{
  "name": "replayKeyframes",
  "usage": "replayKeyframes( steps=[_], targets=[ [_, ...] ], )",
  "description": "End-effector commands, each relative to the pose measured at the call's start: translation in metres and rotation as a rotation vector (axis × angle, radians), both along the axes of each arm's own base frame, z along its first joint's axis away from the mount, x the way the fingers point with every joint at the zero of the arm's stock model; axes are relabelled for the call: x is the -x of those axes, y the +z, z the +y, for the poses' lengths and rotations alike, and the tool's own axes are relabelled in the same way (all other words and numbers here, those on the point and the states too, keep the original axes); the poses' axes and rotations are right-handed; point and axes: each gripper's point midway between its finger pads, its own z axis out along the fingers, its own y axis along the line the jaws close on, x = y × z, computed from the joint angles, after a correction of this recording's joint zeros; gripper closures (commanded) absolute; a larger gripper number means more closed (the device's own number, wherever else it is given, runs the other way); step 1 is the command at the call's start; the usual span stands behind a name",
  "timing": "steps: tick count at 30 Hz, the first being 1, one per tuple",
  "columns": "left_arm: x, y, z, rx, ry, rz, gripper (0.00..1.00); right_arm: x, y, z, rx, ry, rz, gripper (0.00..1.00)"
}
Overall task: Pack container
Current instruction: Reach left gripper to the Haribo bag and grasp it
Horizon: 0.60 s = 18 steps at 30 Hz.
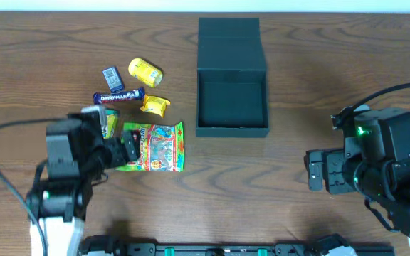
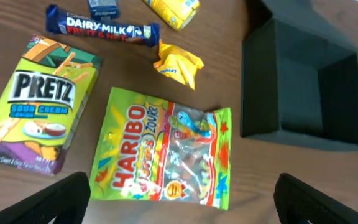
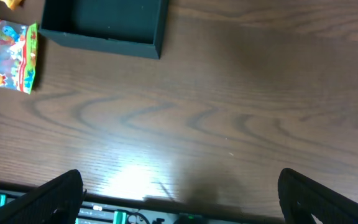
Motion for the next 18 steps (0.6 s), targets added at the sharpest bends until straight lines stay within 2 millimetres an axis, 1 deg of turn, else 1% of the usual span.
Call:
replayKeyframes(
  steps=[1, 2, 3, 4, 7, 10, 12, 14, 18],
  targets=[
    [-0.02, 0.004, -0.005, 0.058, 0.014, 0.003, 0.05, 0.0, 0.003, -0.002, 0.003, 0.005, -0.009, 0.01],
    [-0.028, 0.003, -0.01, 0.098, 0.009, 0.001, 0.05, 0.0, 0.003, -0.002, 0.003, 0.004, -0.009, 0.01],
    [-0.032, 0.002, -0.017, 0.162, 0.005, 0.019, 0.05, 0.0, 0.003, -0.001, 0.002, 0.005, -0.009, 0.01],
    [-0.033, -0.001, -0.021, 0.194, 0.007, 0.038, 0.05, 0.0, 0.003, -0.001, 0.002, 0.005, -0.009, 0.01],
    [-0.043, -0.01, -0.02, 0.214, 0.038, 0.063, 0.05, 0.0, 0.003, -0.002, 0.003, 0.005, -0.009, 0.01],
    [-0.048, -0.013, -0.027, 0.261, 0.014, 0.076, 0.05, 0.0, 0.003, -0.001, 0.002, 0.005, -0.009, 0.01],
    [-0.051, -0.019, -0.027, 0.306, 0.066, 0.115, 0.05, 0.0, 0.003, -0.001, 0.002, 0.005, -0.009, 0.01],
    [-0.055, -0.033, -0.021, 0.366, 0.216, 0.198, 0.05, 0.0, 0.003, -0.002, 0.003, 0.005, -0.009, 0.01],
    [-0.055, -0.057, -0.009, 0.256, 0.321, 0.25, 0.04, 0.0, 0.003, -0.002, 0.003, 0.004, -0.009, 0.01]
  ],
)
